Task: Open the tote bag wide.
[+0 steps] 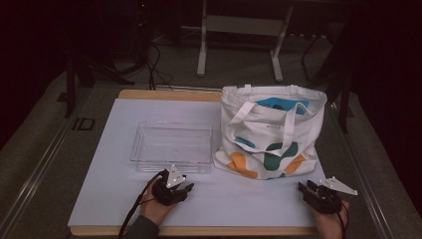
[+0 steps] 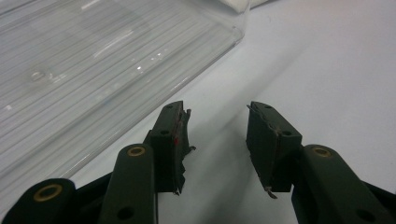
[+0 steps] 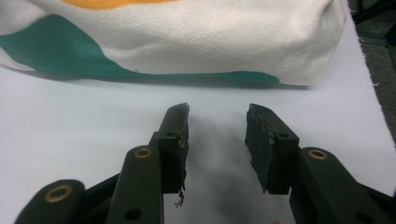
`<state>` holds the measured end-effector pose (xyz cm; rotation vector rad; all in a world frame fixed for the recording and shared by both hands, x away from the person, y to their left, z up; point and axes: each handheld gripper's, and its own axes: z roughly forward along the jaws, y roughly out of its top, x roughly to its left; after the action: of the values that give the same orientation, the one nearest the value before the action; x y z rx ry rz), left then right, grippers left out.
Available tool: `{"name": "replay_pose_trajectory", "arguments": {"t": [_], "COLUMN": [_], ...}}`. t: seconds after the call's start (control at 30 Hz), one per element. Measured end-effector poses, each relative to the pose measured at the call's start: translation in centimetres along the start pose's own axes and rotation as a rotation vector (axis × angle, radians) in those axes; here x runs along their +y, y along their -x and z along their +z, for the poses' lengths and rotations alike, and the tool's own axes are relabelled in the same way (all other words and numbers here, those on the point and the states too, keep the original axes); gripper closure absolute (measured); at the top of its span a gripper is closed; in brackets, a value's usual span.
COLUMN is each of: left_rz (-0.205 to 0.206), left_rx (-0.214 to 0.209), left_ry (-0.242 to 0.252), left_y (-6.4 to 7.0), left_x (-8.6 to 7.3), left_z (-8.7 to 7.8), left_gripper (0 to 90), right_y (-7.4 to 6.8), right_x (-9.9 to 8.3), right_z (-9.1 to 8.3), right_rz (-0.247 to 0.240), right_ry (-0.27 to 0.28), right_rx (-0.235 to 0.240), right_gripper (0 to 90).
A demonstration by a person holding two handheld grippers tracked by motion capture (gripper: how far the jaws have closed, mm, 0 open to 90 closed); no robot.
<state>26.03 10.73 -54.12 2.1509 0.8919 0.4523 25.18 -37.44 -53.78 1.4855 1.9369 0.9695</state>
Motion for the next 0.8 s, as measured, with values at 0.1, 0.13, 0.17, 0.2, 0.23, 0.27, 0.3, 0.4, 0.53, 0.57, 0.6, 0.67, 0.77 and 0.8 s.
{"name": "replay_pose_trajectory", "arguments": {"t": [0.1, 0.13, 0.17, 0.2, 0.23, 0.27, 0.3, 0.4, 0.53, 0.57, 0.6, 0.67, 0.77, 0.8], "left_rz": [-0.001, -0.003, -0.006, -0.007, -0.007, -0.006, -0.006, -0.005, -0.003, 0.001, 0.007, 0.014, 0.028, 0.035], "left_rx": [0.000, 0.000, 0.001, -0.001, 0.001, 0.002, 0.003, 0.006, 0.008, 0.012, 0.017, 0.018, 0.014, 0.015], "left_ry": [-0.001, -0.002, 0.001, 0.002, 0.003, 0.004, 0.003, 0.004, 0.013, 0.015, 0.017, 0.025, 0.024, 0.026], "left_y": [0.0, -0.1, -0.1, -0.1, -0.1, -0.1, -0.1, -0.1, -0.1, 0.0, 0.0, 0.1, 0.2, 0.2], "left_x": [0.0, 0.0, 0.0, 0.0, 0.0, 0.0, 0.0, 0.0, 0.1, 0.1, 0.2, 0.3, 0.6, 0.7], "left_z": [0.0, 0.0, 0.0, 0.0, 0.0, 0.0, 0.0, 0.0, -0.1, -0.2, -0.3, -0.5, -0.8, -1.0], "left_gripper": [58.6, 58.6, 58.6, 58.6, 58.6, 58.9, 59.1, 59.6, 61.0, 61.0, 61.0, 60.9, 60.6, 60.3], "right_y": [-0.3, -0.3, -0.4, -0.5, -0.5, -0.6, -0.6, -0.7, -0.8, -0.9, -0.9, -1.0, -1.1, -1.2], "right_x": [0.3, 0.3, 0.4, 0.5, 0.5, 0.6, 0.6, 0.8, 0.9, 0.9, 1.0, 1.1, 1.5, 1.7], "right_z": [-0.3, -0.3, -0.4, -0.6, -0.6, -0.6, -0.6, -0.6, -0.6, -0.6, -0.6, -0.6, -0.7, -0.8], "right_rz": [-0.009, -0.009, -0.007, -0.008, -0.008, -0.009, -0.008, -0.014, -0.014, -0.010, -0.008, -0.004, -0.011, -0.009], "right_ry": [0.016, 0.016, 0.021, 0.031, 0.031, 0.029, 0.029, 0.032, 0.033, 0.034, 0.034, 0.039, 0.039, 0.042], "right_rx": [-0.003, -0.003, -0.004, -0.005, -0.005, -0.009, -0.005, -0.004, -0.002, -0.002, -0.001, 0.004, 0.002, 0.008], "right_gripper": [63.1, 63.1, 63.7, 64.2, 64.2, 64.1, 64.5, 65.1, 65.0, 65.0, 65.0, 65.0, 64.0, 62.1]}}
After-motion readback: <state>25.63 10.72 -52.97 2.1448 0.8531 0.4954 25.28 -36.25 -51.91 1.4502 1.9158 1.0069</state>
